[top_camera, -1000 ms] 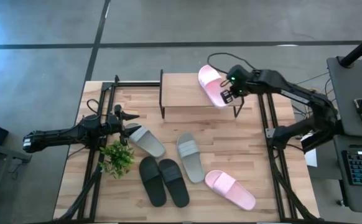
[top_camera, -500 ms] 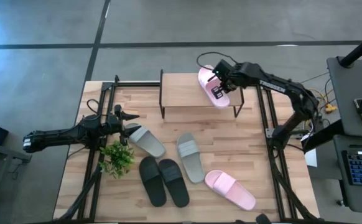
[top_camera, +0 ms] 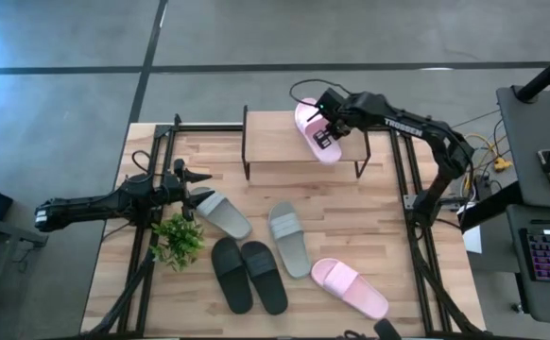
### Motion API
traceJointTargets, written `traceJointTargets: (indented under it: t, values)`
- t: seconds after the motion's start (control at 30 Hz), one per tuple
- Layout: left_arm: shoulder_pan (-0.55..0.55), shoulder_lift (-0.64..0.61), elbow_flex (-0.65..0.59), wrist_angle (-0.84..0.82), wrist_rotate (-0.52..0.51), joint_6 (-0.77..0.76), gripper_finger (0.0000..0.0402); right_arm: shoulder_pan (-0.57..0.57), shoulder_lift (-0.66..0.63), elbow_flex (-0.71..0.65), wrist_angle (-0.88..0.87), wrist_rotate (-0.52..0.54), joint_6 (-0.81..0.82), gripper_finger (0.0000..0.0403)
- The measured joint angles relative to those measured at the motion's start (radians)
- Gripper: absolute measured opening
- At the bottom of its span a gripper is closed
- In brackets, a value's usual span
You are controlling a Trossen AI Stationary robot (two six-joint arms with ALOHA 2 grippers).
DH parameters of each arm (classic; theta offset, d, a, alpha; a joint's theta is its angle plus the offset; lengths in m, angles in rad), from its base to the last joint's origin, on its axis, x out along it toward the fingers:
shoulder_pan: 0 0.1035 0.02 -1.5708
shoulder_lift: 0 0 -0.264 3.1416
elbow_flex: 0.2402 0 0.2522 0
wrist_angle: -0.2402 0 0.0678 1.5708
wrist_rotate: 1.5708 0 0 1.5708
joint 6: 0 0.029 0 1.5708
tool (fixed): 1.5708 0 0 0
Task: Pick and place slides into the shelf
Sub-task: Put the right pink slide on the shelf, then put the pink slide on the shelf
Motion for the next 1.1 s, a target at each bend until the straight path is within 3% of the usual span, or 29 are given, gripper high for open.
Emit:
traceJointTargets:
  t: [0.87,1.1]
  values:
    - [0.000,0.000,0.000,0.000,0.000,0.000,0.0223,0.077,-0.018,0.003,-0.021,-0.032,-0.012,0.0013]
    - [0.000,0.000,0.000,0.000,0.000,0.000,0.0223,0.078,-0.033,0.009,-0.082,0.014,-0.047,0.0013]
